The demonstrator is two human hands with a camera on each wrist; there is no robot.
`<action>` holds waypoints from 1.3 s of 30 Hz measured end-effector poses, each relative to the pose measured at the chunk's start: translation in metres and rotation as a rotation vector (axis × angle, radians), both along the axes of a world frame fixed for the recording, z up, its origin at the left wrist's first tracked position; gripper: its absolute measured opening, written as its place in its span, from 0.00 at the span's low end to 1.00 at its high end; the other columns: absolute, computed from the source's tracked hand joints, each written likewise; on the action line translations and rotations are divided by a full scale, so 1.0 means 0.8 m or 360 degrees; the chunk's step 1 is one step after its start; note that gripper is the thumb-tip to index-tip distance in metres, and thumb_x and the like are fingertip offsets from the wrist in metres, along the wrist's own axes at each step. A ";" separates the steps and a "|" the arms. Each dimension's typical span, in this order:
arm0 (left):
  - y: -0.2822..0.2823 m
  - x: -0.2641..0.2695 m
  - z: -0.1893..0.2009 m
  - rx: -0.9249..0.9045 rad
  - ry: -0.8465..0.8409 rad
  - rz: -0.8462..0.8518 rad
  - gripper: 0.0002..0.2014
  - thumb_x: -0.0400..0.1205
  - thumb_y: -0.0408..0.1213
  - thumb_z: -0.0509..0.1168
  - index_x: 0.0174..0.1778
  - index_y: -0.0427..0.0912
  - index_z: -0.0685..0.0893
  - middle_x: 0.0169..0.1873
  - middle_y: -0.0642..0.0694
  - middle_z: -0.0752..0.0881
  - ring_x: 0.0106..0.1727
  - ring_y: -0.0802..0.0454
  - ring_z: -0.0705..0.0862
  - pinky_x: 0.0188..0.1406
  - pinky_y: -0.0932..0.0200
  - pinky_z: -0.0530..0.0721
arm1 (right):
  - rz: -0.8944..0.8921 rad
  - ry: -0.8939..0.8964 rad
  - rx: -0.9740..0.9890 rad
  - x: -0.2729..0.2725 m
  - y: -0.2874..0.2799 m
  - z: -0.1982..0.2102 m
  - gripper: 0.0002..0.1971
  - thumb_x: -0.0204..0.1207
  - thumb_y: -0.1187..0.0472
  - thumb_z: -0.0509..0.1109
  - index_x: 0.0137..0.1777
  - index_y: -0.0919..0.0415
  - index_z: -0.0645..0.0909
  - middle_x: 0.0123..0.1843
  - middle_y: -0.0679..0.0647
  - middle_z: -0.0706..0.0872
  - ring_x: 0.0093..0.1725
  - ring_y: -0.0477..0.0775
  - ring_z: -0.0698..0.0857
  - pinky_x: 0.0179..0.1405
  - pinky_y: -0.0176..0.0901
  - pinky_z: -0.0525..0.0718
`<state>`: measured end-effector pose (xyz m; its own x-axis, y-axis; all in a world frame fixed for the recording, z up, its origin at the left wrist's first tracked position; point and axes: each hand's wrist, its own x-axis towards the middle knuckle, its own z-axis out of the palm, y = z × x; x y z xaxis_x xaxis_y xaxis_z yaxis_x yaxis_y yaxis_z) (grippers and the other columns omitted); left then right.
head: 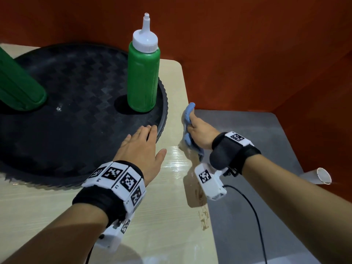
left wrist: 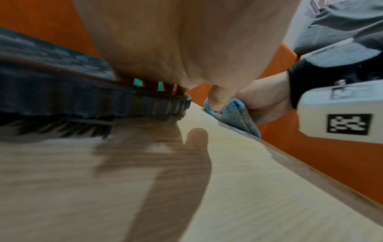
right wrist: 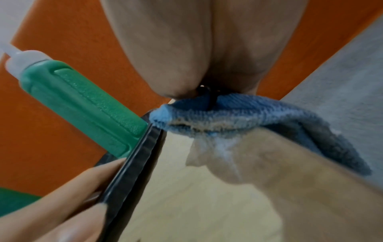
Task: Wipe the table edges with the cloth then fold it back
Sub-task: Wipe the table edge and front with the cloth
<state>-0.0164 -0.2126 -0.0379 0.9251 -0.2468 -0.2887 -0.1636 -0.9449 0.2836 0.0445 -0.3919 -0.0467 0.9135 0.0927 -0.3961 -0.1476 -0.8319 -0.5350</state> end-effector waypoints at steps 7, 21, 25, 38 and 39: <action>0.002 -0.001 0.000 -0.0014 -0.0018 -0.0003 0.34 0.85 0.53 0.49 0.84 0.43 0.45 0.82 0.47 0.55 0.83 0.49 0.55 0.83 0.48 0.55 | 0.0014 0.0206 0.0060 -0.006 -0.011 0.002 0.23 0.87 0.57 0.45 0.81 0.55 0.51 0.54 0.62 0.79 0.46 0.53 0.78 0.54 0.43 0.69; 0.004 0.000 -0.001 -0.0029 0.0015 -0.0029 0.36 0.85 0.54 0.50 0.84 0.44 0.42 0.84 0.47 0.50 0.85 0.50 0.50 0.84 0.48 0.51 | 0.0409 -0.0118 -0.0213 0.009 -0.019 0.001 0.29 0.84 0.67 0.48 0.83 0.49 0.50 0.75 0.62 0.71 0.60 0.65 0.81 0.54 0.46 0.77; 0.005 0.001 -0.001 -0.0040 0.0020 -0.0030 0.36 0.84 0.55 0.50 0.84 0.44 0.43 0.83 0.48 0.51 0.84 0.50 0.51 0.84 0.48 0.52 | 0.0545 -0.0101 -0.0345 -0.024 -0.027 0.001 0.31 0.83 0.70 0.49 0.83 0.50 0.49 0.85 0.61 0.50 0.68 0.67 0.77 0.64 0.50 0.77; 0.001 -0.003 -0.001 -0.0022 -0.0002 -0.0020 0.36 0.84 0.54 0.50 0.84 0.42 0.43 0.83 0.46 0.52 0.84 0.49 0.51 0.83 0.47 0.52 | 0.0731 -0.0249 -0.0499 -0.028 -0.028 0.003 0.41 0.73 0.84 0.51 0.84 0.54 0.50 0.86 0.57 0.42 0.85 0.56 0.47 0.77 0.53 0.67; 0.001 -0.002 0.001 -0.0013 -0.0014 -0.0021 0.36 0.84 0.54 0.50 0.84 0.42 0.44 0.83 0.46 0.53 0.84 0.49 0.52 0.83 0.47 0.53 | 0.0729 -0.0258 -0.0497 -0.024 -0.027 0.005 0.41 0.74 0.83 0.51 0.84 0.54 0.50 0.86 0.57 0.42 0.85 0.56 0.46 0.78 0.55 0.66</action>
